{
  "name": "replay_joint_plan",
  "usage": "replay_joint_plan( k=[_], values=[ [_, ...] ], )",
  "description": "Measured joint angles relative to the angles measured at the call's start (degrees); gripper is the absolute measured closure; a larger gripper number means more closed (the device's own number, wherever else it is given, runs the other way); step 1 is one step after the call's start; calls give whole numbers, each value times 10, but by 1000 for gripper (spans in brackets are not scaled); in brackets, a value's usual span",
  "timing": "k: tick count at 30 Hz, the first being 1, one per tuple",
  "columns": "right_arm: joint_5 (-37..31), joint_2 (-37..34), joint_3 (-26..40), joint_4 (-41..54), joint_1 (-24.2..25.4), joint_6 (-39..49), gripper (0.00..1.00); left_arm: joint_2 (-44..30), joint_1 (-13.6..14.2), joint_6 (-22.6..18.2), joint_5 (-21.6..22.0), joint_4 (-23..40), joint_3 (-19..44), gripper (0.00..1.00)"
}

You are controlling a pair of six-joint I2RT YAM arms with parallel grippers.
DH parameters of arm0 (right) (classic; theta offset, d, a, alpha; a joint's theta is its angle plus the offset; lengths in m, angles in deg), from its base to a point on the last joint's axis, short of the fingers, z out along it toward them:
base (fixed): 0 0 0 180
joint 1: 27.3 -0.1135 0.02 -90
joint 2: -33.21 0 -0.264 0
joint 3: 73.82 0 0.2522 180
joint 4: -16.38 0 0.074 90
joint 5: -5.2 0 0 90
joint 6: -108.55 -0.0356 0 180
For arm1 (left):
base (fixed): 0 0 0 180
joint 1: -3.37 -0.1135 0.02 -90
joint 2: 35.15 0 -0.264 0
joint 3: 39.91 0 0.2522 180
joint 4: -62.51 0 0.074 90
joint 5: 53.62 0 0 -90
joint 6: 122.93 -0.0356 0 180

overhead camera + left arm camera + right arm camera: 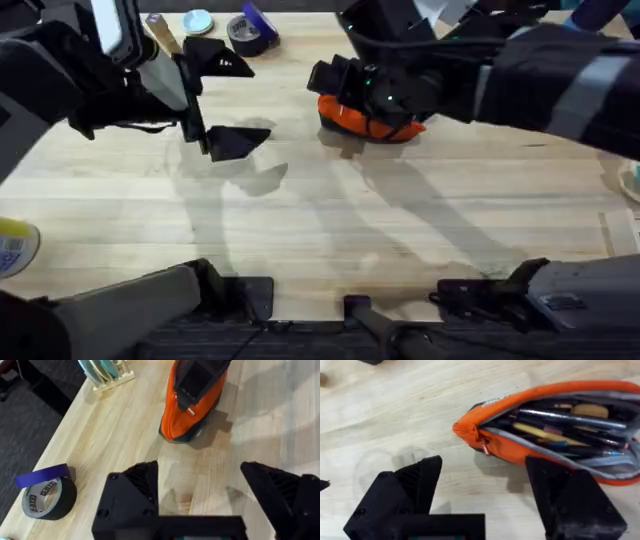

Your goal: Unzip the bag, pick up the pens from the table one at a time and place them inside, then zip the bag closed.

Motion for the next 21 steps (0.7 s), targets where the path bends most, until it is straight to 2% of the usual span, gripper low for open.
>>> replay_joint_plan(
  k=[9,21],
  values=[
    [-38,-36,0,-28,-5,12,5,0,0,0,0,0,0,6],
    [-48,-69,-1,-98,-21,42,5,0,0,0,0,0,0,6]
  ],
)
